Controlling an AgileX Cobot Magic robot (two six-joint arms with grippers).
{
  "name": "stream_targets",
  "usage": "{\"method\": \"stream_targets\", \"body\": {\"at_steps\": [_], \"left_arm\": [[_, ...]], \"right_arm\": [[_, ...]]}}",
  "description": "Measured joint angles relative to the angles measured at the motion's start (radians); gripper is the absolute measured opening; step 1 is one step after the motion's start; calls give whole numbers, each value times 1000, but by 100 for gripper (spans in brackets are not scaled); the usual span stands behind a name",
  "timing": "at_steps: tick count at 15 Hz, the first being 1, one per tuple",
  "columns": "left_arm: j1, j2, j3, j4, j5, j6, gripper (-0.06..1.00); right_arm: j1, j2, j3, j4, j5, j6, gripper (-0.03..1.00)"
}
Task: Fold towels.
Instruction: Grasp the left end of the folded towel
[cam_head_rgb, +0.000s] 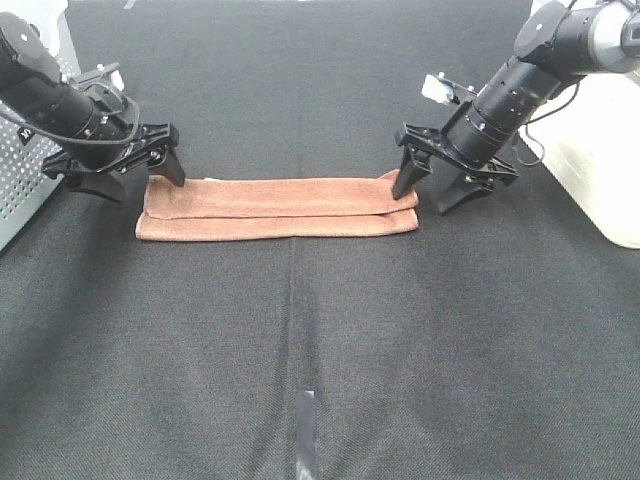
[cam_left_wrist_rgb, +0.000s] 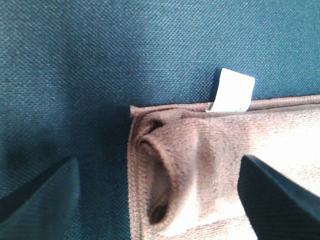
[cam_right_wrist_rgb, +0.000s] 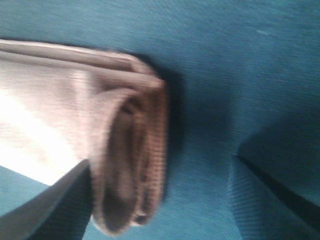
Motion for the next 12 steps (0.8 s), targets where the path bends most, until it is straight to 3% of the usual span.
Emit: {"method": "stream_targets", "body": {"at_steps": [7,8,10,12], "left_arm": [[-13,57,-6,-59,-21,-2,81],[-19,60,-6,-62,-34,-2,77],[-23,65,-6,-76,-46,-2,58],[-23,69,-6,-83,-39,-5,29]], "right_arm": [[0,-12,0,-8,-9,0,69],[0,-12,0,-10,-9,0,69],[0,-12,0,-22,-9,0,69],[0,-12,0,-28,-9,0,69]]}}
